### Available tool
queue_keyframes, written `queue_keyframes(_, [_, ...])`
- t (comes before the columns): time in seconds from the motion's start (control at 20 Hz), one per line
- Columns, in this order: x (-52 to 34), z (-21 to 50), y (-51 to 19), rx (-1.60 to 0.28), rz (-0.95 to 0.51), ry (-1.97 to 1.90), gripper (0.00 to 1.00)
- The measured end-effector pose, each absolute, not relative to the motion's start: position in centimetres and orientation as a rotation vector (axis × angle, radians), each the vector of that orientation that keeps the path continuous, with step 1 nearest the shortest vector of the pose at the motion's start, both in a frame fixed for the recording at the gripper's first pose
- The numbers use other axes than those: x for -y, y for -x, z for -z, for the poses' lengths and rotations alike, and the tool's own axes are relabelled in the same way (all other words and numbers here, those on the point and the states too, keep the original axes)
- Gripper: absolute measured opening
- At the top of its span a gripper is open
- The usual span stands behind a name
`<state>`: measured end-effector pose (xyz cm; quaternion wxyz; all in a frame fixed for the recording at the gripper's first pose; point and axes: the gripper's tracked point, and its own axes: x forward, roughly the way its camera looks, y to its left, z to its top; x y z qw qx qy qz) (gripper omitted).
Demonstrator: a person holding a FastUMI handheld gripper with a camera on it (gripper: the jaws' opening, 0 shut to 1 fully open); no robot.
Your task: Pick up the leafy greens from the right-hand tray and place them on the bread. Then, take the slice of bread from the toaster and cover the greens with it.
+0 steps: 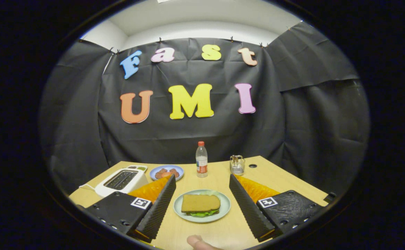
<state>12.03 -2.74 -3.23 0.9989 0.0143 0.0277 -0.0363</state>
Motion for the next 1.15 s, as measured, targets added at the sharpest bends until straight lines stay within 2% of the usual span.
queue_keyframes(0.5, [1.9, -1.6, -7.0, 0.074, 0.057, 0.02, 0.96])
queue_keyframes(1.15, [0.1, -2.4, -3.6, 0.082, 0.016, 0.034, 0.96])
